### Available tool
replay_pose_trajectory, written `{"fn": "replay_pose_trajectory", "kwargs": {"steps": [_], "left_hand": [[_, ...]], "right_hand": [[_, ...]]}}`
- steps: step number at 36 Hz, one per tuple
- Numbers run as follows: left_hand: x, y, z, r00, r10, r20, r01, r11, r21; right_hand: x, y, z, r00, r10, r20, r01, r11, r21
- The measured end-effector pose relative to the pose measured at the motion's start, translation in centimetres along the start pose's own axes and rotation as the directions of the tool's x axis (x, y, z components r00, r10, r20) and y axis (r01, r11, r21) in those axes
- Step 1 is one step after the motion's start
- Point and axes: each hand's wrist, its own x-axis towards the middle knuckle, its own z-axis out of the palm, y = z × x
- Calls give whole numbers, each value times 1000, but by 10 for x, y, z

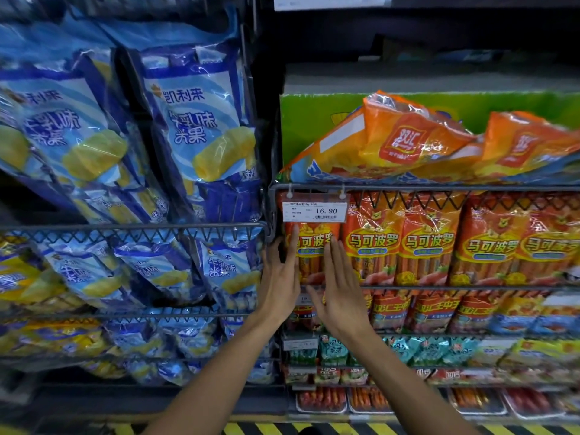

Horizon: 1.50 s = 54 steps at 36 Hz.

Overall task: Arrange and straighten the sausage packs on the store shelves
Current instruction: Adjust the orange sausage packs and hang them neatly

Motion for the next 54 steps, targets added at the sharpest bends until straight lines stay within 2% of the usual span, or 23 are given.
{"fn": "replay_pose_trajectory", "kwargs": {"steps": [3, 6, 9, 13, 19, 23, 33, 37, 40, 47, 54], "left_hand": [[-4, 2, 1, 999, 17, -36, -17, 1000, -2], [-15, -3, 1, 984, 157, -88, -158, 987, -10], [-28, -10, 6, 963, 267, -44, -266, 963, 34], [-29, -15, 10, 966, 257, 39, -260, 957, 125], [-29, -5, 5, 960, 275, 51, -279, 954, 110], [-25, 4, 7, 949, 297, 103, -310, 938, 154], [-23, 6, 13, 947, 312, 79, -322, 921, 220], [-22, 5, 14, 950, 302, 77, -311, 929, 199], [-23, 6, 14, 954, 291, 72, -299, 940, 165], [-28, 15, 3, 958, 274, 81, -282, 953, 109], [-34, 47, -21, 978, 125, 165, -141, 985, 96]], "right_hand": [[-1, -4, 1, 999, 42, -14, -42, 999, 4], [-4, -8, -2, 996, 56, -66, -51, 996, 70], [-9, 0, -1, 999, -11, -35, 13, 998, 61], [-10, 13, 3, 999, -39, 3, 39, 998, -46], [-14, 10, 1, 992, 89, -89, -87, 996, 24], [-17, 21, -4, 997, 69, -21, -70, 996, -54], [-29, 33, -32, 997, 28, 70, -32, 998, 61], [-50, 47, -42, 978, 87, 189, -107, 989, 101], [-67, 55, -57, 965, 139, 220, -171, 977, 130], [-83, 71, -90, 946, 124, 298, -177, 972, 157], [-78, 80, -148, 958, 65, 280, -125, 972, 200]]}}
